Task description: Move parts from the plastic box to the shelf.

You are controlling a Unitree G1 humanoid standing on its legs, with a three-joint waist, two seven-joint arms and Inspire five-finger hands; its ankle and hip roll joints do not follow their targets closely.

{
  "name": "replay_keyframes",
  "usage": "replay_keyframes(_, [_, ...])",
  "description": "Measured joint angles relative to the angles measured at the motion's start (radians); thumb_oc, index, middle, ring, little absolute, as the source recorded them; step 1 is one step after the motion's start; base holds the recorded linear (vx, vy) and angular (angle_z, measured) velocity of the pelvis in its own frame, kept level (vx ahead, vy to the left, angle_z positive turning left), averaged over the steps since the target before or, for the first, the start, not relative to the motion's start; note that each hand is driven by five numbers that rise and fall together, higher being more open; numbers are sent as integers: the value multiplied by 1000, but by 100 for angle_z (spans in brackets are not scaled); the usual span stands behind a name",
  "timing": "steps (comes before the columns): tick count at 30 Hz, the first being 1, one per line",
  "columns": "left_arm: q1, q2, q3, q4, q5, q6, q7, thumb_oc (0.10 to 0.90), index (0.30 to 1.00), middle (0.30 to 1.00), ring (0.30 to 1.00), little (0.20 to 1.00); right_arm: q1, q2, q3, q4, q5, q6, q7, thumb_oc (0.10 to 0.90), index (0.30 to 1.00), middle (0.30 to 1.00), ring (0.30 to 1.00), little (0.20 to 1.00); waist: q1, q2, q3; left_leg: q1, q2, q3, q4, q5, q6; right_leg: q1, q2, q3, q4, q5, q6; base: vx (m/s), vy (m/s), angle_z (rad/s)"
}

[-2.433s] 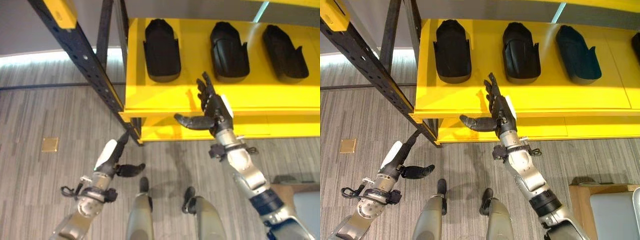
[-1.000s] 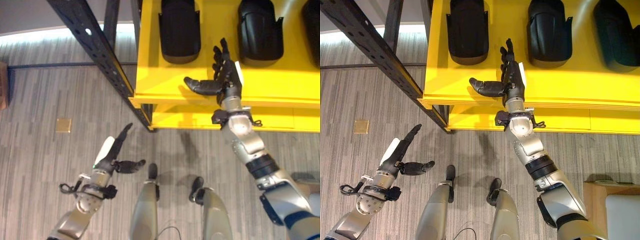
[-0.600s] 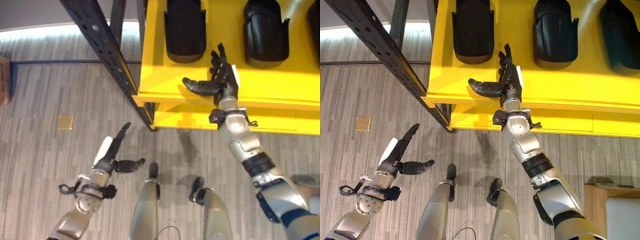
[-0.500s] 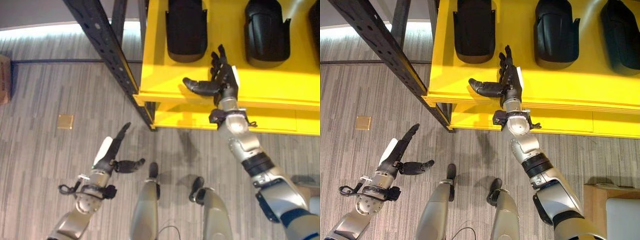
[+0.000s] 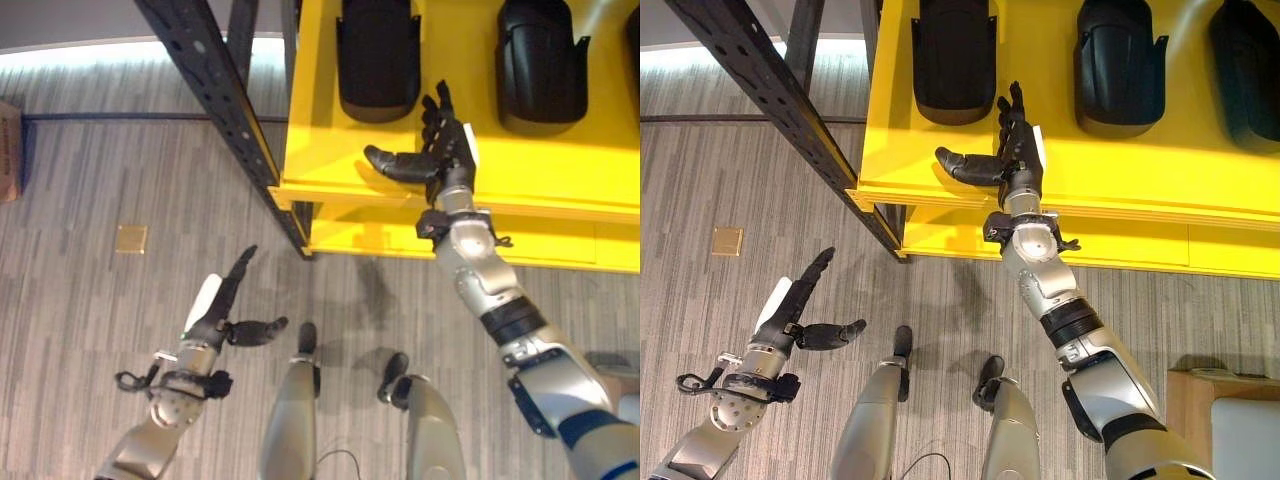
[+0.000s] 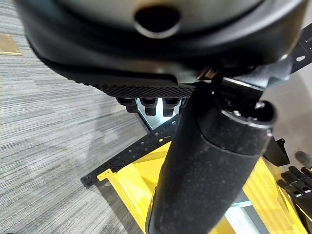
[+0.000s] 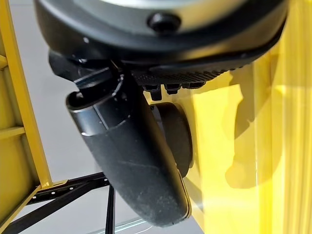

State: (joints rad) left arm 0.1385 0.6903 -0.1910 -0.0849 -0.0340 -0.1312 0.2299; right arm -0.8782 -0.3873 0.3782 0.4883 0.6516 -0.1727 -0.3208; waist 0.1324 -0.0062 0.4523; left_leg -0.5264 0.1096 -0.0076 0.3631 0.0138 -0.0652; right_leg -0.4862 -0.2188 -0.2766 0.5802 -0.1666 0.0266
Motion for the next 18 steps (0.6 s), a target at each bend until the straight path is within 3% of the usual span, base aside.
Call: replay_keyframes(18, [0, 0, 3, 0, -1, 0, 1, 900, 1000, 1000, 1000, 1000, -34, 15, 0, 35, 0, -8, -5, 900, 1000, 1000, 1000, 1000, 1, -4, 2, -18, -4, -5, 14, 0, 1, -14, -2, -2, 11, 0, 0, 0, 0, 0])
